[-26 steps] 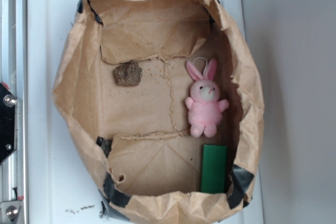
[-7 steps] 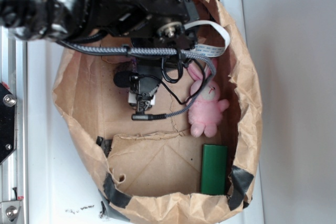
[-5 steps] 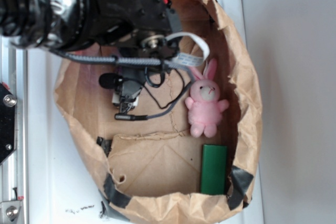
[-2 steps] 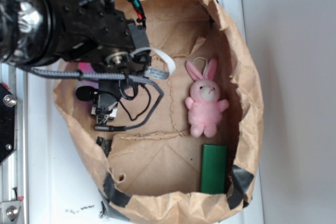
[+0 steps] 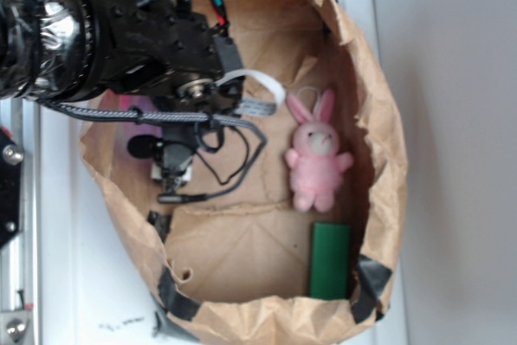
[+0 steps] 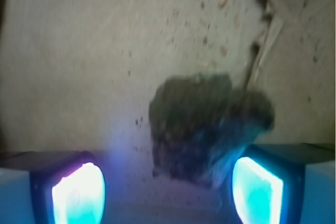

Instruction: Grab the rock.

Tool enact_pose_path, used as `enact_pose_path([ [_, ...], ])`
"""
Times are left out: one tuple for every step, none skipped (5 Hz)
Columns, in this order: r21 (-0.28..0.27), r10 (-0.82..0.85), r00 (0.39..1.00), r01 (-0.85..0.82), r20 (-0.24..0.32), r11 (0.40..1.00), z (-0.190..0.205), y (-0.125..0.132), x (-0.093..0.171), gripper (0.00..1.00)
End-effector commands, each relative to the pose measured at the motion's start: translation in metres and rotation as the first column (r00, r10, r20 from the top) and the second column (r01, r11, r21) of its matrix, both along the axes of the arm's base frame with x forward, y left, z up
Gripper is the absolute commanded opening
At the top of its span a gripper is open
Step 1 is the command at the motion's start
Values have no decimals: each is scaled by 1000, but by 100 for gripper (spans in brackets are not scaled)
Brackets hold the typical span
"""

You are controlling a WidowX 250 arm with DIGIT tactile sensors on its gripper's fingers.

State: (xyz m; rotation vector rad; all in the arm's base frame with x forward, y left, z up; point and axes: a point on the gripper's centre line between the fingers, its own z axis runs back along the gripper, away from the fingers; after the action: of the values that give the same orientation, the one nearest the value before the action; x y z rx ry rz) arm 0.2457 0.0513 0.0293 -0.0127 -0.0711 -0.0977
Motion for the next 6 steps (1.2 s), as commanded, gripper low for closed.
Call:
enact_pose_path([
  [6, 4, 999, -4, 53, 1000, 15, -3, 24, 100],
  [3, 5, 999, -5, 52, 1000, 14, -4, 28, 100],
  [9, 2, 998, -3, 55, 1000, 10, -8, 30, 100],
  [31, -13, 998, 12, 60, 999, -1, -11, 27, 100],
  [48, -38, 997, 35, 62, 998, -9, -10, 19, 100],
  [61, -57, 997, 53, 61, 997, -14, -8, 13, 100],
])
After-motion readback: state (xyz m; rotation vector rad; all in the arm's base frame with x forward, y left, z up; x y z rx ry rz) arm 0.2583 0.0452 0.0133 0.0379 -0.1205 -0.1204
